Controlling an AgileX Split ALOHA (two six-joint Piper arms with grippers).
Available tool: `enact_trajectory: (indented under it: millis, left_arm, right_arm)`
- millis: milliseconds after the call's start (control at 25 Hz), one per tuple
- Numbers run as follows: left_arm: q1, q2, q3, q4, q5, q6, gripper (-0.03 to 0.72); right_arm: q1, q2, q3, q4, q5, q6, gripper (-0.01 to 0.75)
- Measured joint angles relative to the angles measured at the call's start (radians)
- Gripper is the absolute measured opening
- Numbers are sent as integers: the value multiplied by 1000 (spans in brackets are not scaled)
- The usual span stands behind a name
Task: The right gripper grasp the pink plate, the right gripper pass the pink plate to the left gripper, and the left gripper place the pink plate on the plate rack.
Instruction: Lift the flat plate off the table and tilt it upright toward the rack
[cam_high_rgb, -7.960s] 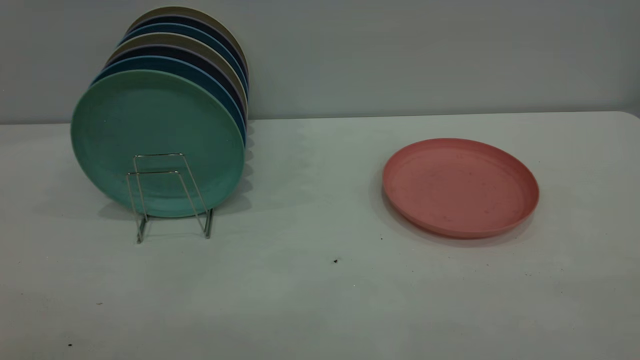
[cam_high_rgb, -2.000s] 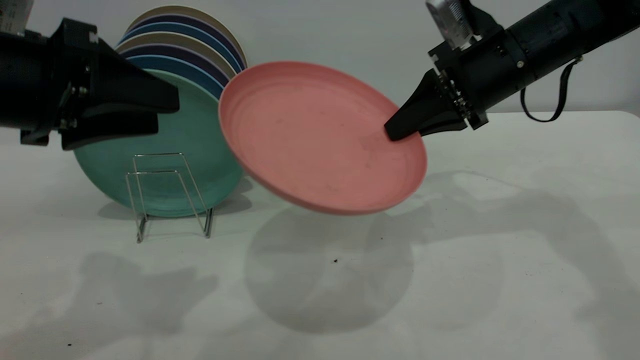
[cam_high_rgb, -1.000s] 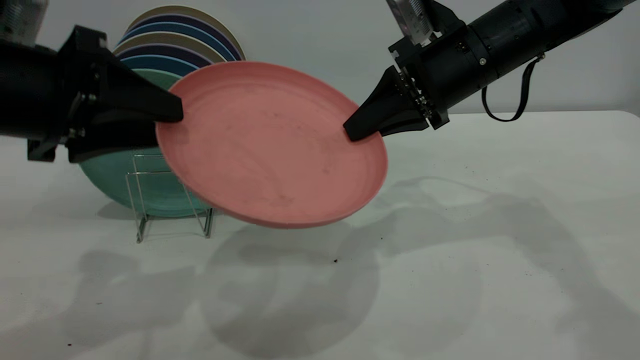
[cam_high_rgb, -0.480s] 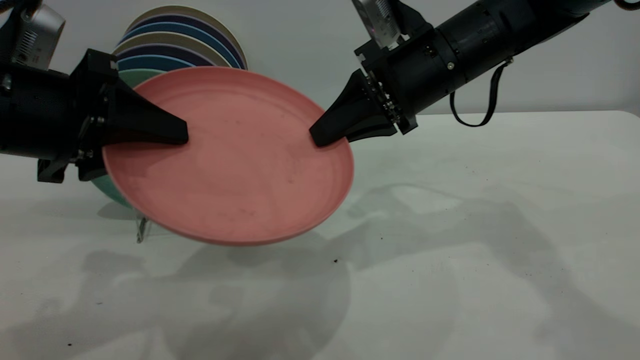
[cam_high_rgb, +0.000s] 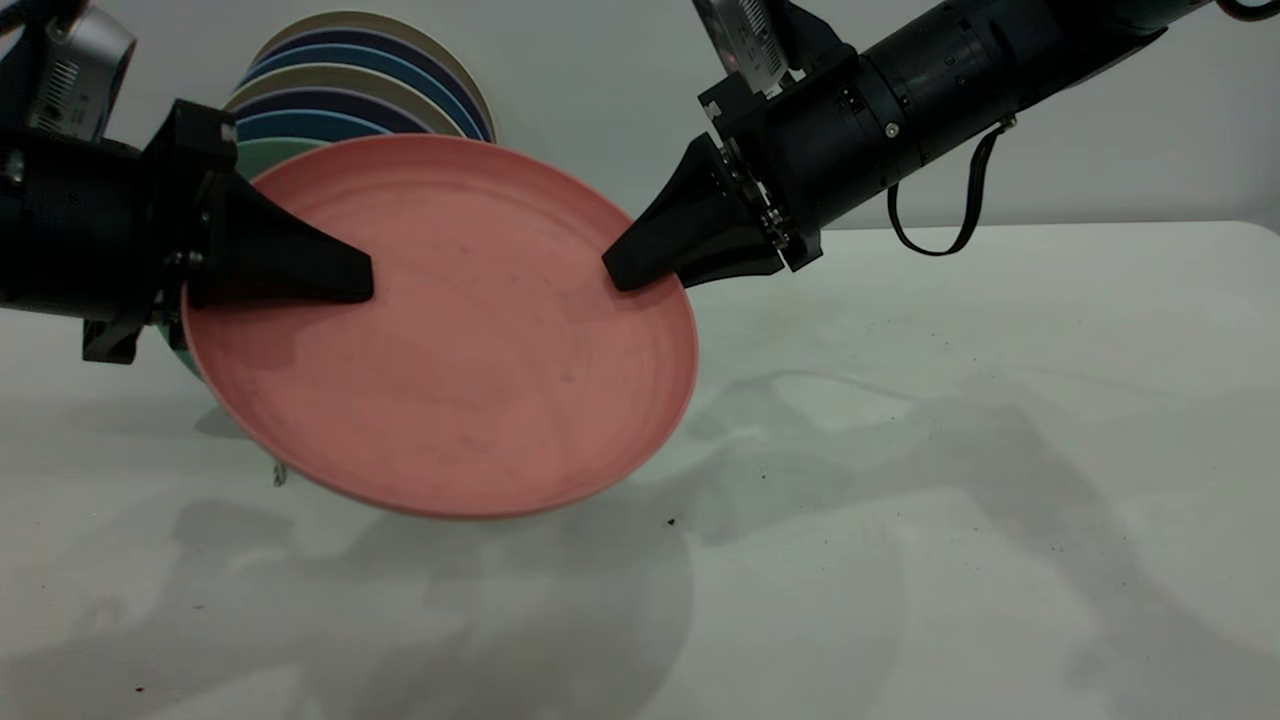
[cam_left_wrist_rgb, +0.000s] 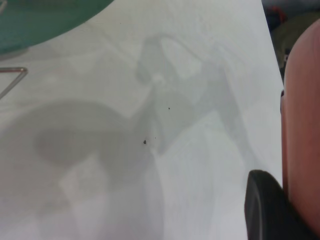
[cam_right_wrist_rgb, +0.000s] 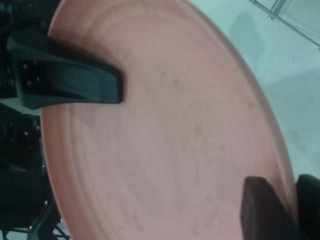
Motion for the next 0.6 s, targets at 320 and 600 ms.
enact_trajectory:
  millis: [320,600]
  left_arm:
    - [0,0,-8,1,-61,226,118]
    - [0,-25,-51,23,-84,545,118]
  right_arm:
    - [-52,0,0,-9,7,11,615]
    - [-240,0,0,-160,7,135,653]
